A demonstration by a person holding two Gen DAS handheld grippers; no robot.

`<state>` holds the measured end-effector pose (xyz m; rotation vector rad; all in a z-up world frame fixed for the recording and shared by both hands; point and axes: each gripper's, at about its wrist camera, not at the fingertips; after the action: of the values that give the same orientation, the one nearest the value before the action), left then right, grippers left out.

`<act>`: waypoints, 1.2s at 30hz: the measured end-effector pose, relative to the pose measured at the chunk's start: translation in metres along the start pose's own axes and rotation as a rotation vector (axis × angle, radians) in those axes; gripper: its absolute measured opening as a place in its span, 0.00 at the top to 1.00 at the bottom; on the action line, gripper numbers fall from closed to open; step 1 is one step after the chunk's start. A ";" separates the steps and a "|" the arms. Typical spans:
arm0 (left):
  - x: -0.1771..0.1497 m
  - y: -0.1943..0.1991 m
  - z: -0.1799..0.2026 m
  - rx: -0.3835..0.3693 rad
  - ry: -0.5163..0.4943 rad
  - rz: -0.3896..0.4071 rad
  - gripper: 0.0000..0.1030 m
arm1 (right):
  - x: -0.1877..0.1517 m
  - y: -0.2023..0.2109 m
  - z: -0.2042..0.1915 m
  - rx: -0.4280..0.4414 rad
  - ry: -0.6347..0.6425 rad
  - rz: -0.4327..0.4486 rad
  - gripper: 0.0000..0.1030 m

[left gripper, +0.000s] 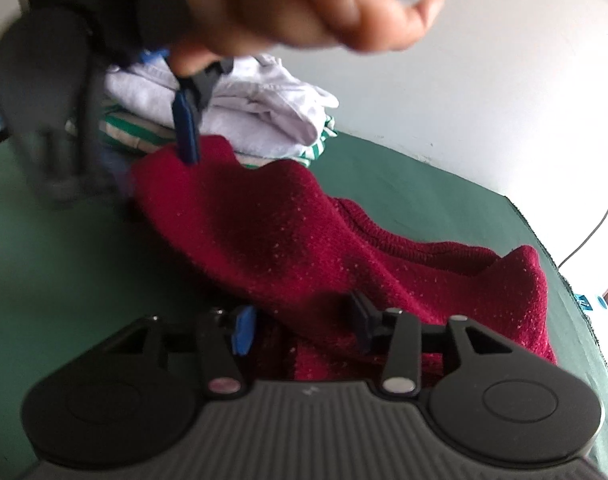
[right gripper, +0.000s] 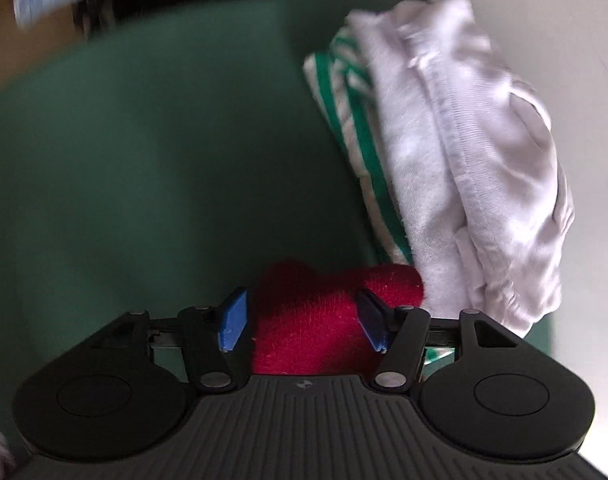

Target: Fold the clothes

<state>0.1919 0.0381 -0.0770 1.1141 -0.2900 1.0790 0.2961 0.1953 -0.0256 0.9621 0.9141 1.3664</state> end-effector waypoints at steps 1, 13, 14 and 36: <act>0.000 0.001 0.001 0.005 -0.010 0.004 0.56 | -0.002 -0.001 0.001 -0.020 0.007 -0.009 0.75; -0.001 0.002 0.012 0.030 -0.063 0.030 0.52 | -0.101 0.074 0.058 -0.111 -0.308 0.207 0.93; -0.001 0.003 0.014 0.035 -0.073 0.036 0.48 | -0.123 0.085 0.064 -0.112 -0.387 0.251 0.93; -0.041 0.012 0.082 0.203 -0.557 0.161 0.22 | -0.474 0.083 -0.073 -0.067 -1.374 0.564 0.61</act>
<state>0.1866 -0.0531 -0.0595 1.5895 -0.7316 0.9337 0.1934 -0.2791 0.0134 1.7903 -0.4720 0.7955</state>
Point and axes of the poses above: each gripper's, at about its wrist camera, not at the fingertips, and y roughly against the way its jaws point, z to its right, x to its top, and after that the axes turned 13 degrees about y, right-handed
